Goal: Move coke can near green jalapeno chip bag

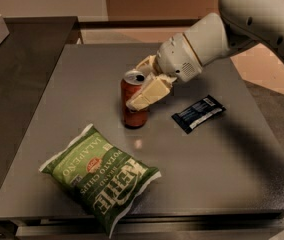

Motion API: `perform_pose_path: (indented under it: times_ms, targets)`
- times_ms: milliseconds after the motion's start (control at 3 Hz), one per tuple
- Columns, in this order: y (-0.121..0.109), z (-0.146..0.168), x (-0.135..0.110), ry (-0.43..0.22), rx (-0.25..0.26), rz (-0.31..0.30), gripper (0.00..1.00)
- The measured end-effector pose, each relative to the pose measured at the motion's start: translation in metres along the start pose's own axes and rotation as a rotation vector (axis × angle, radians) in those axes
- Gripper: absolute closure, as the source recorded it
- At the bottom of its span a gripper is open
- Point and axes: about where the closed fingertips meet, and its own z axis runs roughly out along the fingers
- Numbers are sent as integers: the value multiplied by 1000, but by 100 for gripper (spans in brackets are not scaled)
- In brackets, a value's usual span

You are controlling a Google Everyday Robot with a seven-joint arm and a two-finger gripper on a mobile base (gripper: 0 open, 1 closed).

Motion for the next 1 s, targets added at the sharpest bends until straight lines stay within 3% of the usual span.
perform_pose_path:
  times_ms: [1000]
  targets:
    - [7, 17, 9, 15, -32, 0, 15]
